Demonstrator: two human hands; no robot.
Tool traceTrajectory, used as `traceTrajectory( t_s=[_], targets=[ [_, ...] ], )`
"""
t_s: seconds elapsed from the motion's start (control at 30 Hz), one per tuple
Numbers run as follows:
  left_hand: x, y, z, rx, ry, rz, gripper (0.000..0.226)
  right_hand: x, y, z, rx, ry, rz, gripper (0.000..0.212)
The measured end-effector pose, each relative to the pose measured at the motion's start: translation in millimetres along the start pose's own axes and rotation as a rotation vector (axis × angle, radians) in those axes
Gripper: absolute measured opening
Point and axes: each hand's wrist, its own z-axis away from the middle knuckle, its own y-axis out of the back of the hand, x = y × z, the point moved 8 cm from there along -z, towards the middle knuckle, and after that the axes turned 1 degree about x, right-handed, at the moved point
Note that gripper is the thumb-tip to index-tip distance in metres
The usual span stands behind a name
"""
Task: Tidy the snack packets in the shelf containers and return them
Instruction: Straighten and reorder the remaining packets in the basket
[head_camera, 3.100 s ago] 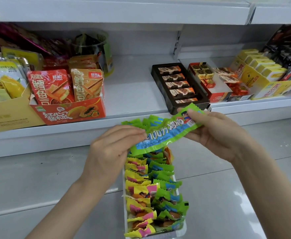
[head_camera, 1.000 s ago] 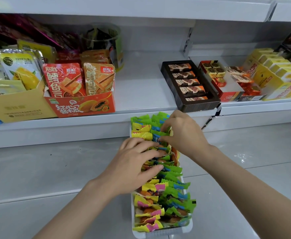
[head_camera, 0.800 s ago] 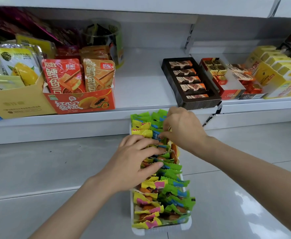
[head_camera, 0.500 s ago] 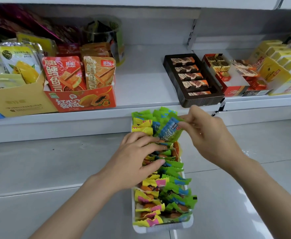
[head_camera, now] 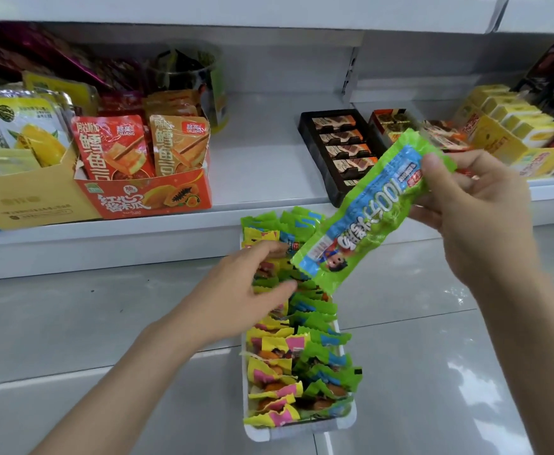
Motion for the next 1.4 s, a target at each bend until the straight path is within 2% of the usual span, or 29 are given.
traceTrajectory(
  t_s=[0.07,0.1,0.17,0.23,0.37,0.53,0.67,0.8,0.87,0.93,1.03,1.1,1.13,1.2,1.27,1.3,1.37,1.4],
  targets=[
    [10,1,10,-0.034,0.005,0.176,0.08,11,-4,1,0.005,-0.086,-0.034,0.017],
    [15,-1,15,-0.051,0.029,0.358,0.083,16,-6,2,0.012,-0.119,-0.051,0.017],
    [21,-10,21,-0.072,0.078,0.735,0.072,24,-13,4,0.021,-0.159,-0.082,0.016],
    [21,-17,24,-0.016,0.13,0.932,0.056,29,-19,6,0.017,-0.167,-0.086,0.014],
    [2,-13,27,0.156,0.189,1.048,0.047,37,-21,9,0.028,-0.145,-0.032,0.012],
    [-6,-16,31,0.169,0.214,1.117,0.047,45,-14,8,0.086,-0.13,0.025,0.017],
    [-10,-19,33,0.196,0.268,1.237,0.048,55,-18,8,0.048,-0.182,0.01,0.01],
    [-10,-14,31,0.22,0.246,1.278,0.041,56,-19,7,0.021,-0.204,-0.02,0.005],
    [-11,-5,28,0.313,0.213,1.197,0.038,61,-22,10,0.007,-0.244,-0.063,0.007],
    [-8,14,27,0.464,0.12,0.969,0.03,71,-32,16,-0.07,-0.359,-0.146,0.026],
    [24,43,33,0.587,-0.232,0.405,0.025,82,-48,27,-0.186,-0.577,-0.329,0.051],
    [46,41,41,0.571,-0.505,0.002,0.02,83,-46,26,-0.17,-0.604,-0.351,0.052],
    [53,37,45,0.554,-0.59,-0.12,0.021,83,-43,24,-0.151,-0.59,-0.328,0.047],
    [58,30,48,0.53,-0.646,-0.207,0.024,85,-38,22,-0.123,-0.562,-0.288,0.034],
    [52,28,45,0.521,-0.531,-0.141,0.038,85,-34,22,-0.098,-0.558,-0.29,0.036],
    [44,28,42,0.508,-0.402,0.019,0.047,84,-33,21,-0.077,-0.556,-0.3,0.038],
    [16,17,32,0.413,-0.036,0.618,0.051,81,-29,19,-0.033,-0.537,-0.309,0.037],
    [4,2,29,0.329,0.155,0.944,0.046,79,-28,18,-0.014,-0.525,-0.314,0.033]
  ],
)
